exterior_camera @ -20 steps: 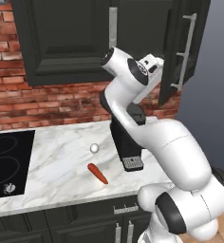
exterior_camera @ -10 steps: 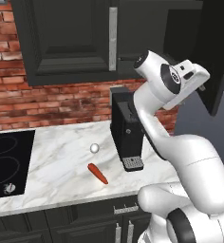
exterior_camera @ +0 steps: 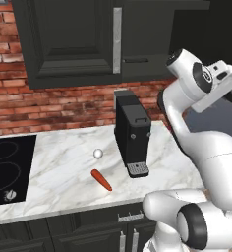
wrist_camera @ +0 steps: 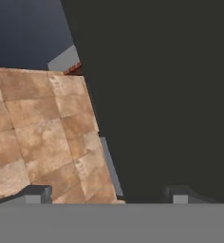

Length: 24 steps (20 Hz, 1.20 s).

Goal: Pick the pan from the cabinet and place it on the stove. Then turn on the stove burner for the pan.

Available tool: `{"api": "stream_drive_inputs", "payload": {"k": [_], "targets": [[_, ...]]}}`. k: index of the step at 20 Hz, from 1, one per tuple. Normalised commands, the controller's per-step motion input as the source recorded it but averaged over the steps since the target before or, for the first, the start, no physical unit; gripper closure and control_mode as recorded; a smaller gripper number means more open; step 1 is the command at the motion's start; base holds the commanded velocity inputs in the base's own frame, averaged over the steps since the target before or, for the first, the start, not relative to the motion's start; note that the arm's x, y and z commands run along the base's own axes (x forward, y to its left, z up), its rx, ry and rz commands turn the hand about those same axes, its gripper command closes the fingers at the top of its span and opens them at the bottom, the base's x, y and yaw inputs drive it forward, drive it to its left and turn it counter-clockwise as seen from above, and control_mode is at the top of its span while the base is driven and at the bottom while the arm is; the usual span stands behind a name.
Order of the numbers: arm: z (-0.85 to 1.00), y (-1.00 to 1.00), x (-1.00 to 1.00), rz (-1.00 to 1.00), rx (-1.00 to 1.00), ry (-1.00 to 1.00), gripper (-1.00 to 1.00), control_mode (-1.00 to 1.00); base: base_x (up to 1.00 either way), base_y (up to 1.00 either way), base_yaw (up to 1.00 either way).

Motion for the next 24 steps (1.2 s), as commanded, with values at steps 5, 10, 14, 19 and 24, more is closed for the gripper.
{"api": "stream_drive_inputs", "payload": {"k": [5,10,14,19,24], "targets": [[-0.14,-0.03,-0.37,-0.01,0.09,-0.07,-1.0,-1.0,0.0,0.0,0.0],[-0.19,0.97,-0.25,0.01,0.04,-0.18,-1.0,-1.0,0.0,0.0,0.0],[-0.03,1.0,-0.01,0.02,0.03,-0.25,-1.0,-1.0,0.0,0.0,0.0],[0.02,0.95,0.0,0.05,0.01,-0.3,-1.0,-1.0,0.0,0.0,0.0],[0.13,0.72,0.1,0.12,0.02,-0.25,-1.0,-1.0,0.0,0.0,0.0]]}}
